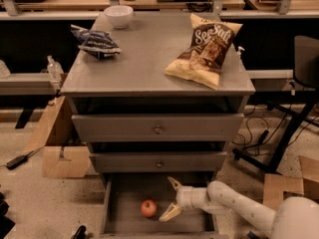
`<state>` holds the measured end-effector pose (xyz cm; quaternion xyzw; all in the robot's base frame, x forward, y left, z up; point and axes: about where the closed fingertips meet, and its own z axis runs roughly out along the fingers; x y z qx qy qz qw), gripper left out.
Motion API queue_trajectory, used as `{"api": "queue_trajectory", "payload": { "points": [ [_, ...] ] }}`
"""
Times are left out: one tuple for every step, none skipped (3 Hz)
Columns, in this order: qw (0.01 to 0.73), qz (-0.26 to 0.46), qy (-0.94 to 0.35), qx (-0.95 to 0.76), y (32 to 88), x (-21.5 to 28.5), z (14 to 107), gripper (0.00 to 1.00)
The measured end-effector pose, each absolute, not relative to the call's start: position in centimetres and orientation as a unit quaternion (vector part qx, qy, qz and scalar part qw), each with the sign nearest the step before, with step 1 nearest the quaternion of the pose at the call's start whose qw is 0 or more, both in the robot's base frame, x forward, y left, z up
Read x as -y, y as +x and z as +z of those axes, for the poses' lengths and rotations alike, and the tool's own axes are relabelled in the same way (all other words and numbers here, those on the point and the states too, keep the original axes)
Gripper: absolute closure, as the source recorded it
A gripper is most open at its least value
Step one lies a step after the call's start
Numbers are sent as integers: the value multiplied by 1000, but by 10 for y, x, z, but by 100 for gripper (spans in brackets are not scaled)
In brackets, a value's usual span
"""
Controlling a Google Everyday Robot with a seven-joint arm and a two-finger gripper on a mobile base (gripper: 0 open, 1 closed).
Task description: Pick apple from bottom drawer and place on counter
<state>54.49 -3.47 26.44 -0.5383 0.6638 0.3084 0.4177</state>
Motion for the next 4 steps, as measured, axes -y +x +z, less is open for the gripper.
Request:
{"api": "queue_trajectory", "payload": {
  "points": [
    [418, 316, -540, -659, 570, 8, 227, 0],
    [408, 337, -543, -652, 583, -29, 160, 0],
    [409, 336, -543, -652, 586, -29, 159, 0],
    [387, 345, -557, -649, 552, -52, 164, 0]
  ]
}}
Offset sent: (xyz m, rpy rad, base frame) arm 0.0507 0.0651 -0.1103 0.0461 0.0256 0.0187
